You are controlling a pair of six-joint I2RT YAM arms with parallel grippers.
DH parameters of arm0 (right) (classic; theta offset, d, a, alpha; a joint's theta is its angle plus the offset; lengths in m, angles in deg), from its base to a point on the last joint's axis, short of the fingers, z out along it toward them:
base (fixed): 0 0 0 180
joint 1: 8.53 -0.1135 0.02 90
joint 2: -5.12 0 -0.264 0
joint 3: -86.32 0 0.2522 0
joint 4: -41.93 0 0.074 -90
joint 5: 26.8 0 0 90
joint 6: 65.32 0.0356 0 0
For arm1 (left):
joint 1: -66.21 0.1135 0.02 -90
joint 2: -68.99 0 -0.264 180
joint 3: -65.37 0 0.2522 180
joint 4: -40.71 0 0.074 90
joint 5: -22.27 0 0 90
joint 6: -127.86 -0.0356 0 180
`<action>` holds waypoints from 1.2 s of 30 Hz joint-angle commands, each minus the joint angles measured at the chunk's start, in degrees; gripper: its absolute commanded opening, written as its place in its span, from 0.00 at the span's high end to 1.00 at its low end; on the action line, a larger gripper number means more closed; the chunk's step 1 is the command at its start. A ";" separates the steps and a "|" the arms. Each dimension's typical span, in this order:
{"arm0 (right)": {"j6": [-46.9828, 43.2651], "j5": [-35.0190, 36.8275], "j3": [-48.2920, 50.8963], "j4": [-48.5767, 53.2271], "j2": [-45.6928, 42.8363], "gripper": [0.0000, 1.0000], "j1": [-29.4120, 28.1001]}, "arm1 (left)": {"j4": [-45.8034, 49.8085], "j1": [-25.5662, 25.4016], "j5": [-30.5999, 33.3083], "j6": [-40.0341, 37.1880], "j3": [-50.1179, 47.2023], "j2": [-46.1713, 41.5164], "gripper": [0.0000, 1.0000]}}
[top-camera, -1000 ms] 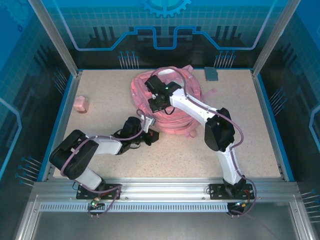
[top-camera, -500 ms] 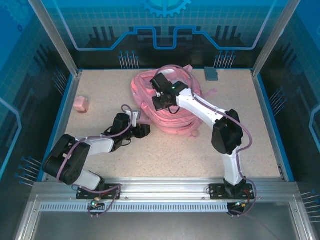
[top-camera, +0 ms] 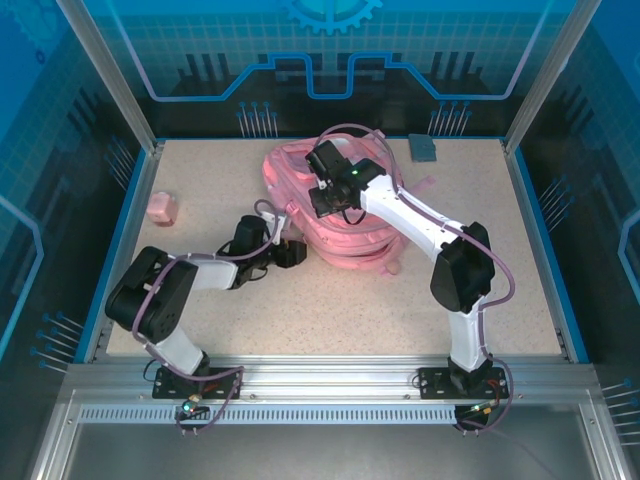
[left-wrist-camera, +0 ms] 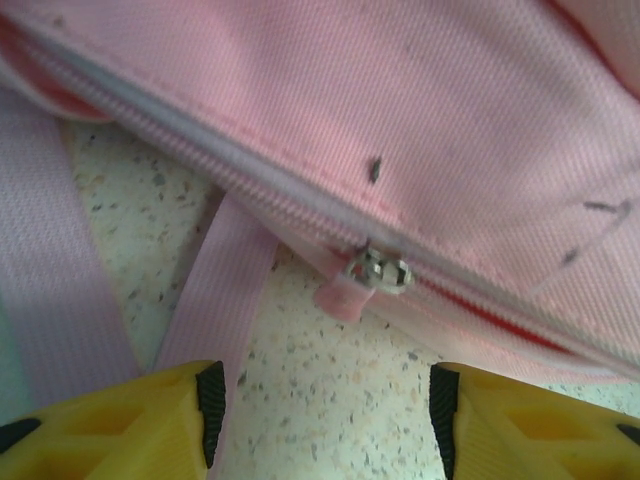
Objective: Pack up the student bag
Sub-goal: Zip the student bag at the center of the table.
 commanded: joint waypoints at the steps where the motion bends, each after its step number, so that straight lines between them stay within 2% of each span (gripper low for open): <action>1: -0.12 -0.18 -1.69 -0.42 -3.69 1.00 0.46 | -3.28 0.41 -3.06 -3.20 2.73 2.60 0.48; 4: -0.32 -0.15 -1.68 -0.44 -3.74 1.00 0.59 | -5.06 0.39 -4.45 -3.47 3.81 4.11 0.55; 10: -0.46 -0.06 -1.53 -0.50 -3.80 1.00 0.68 | -6.93 0.56 -7.21 -4.70 5.14 6.27 0.56; 14: -0.56 -0.07 -1.51 -0.46 -3.79 1.00 0.66 | -7.47 1.07 -8.43 -5.26 5.71 6.93 0.53; 19: -0.48 0.17 -1.40 -0.42 -3.80 1.00 0.72 | -7.46 1.36 -8.60 -5.53 6.41 7.41 0.75; 25: -0.30 1.17 -1.24 -0.42 -3.50 1.00 0.80 | -7.58 1.47 -8.77 -5.60 4.53 5.93 0.93; 29: 0.11 1.93 -1.74 -0.22 -2.77 1.00 0.81 | -6.98 1.34 -9.47 -5.19 2.50 3.87 1.00; 36: 1.11 2.32 -3.62 -0.06 -0.88 1.00 1.08 | -8.75 1.07 -9.69 -3.77 -2.14 0.82 1.00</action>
